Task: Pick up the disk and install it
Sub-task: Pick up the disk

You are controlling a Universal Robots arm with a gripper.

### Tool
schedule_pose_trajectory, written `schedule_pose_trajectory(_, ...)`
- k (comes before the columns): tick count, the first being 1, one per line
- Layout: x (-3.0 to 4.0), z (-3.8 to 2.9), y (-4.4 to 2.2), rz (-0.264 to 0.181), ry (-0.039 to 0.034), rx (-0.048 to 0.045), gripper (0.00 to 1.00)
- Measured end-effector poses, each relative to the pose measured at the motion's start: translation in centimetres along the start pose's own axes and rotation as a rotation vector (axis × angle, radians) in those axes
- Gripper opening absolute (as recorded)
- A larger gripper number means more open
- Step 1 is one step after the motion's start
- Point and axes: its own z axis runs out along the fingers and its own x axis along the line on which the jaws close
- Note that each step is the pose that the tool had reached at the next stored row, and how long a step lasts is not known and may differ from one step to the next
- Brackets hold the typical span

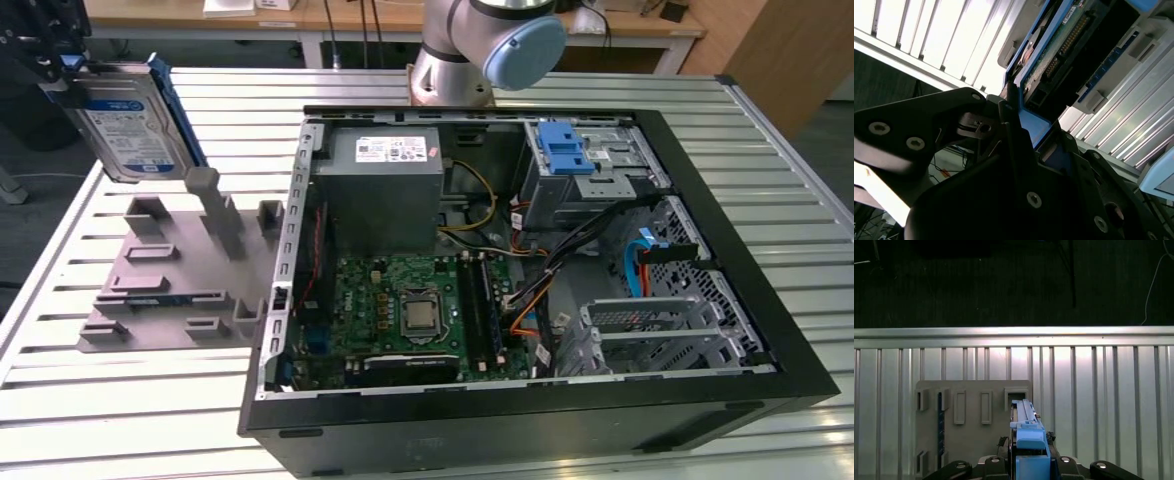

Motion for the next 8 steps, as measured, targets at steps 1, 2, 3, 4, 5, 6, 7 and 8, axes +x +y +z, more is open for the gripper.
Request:
schedule_pose_trajectory(1, 0.00, -0.04, 0.00, 0.000, 0.0000, 0.0000, 0.36)
schedule_pose_trajectory(2, 0.00, -0.07, 0.00, 0.000, 0.0000, 0.0002, 0.36)
schedule_pose_trajectory(3, 0.00, -0.08, 0.00, 0.000, -0.0001, 0.0003, 0.36)
schedule_pose_trajectory(4, 0.00, -0.13, 0.00, 0.000, -0.0001, 0.0001, 0.36)
schedule_pose_trajectory(5, 0.00, -0.16, 0.00, 0.000, 0.0000, 0.0001, 0.36)
schedule_pose_trajectory(6, 0.00, -0.17, 0.01, 0.000, 0.0000, 0.0001, 0.36)
schedule_pose_trajectory(7, 0.00, -0.18, 0.00, 0.000, 0.0000, 0.0002, 0.36)
schedule_pose_trajectory(8, 0.00, -0.20, 0.01, 0.000, 0.0000, 0.0000, 0.36)
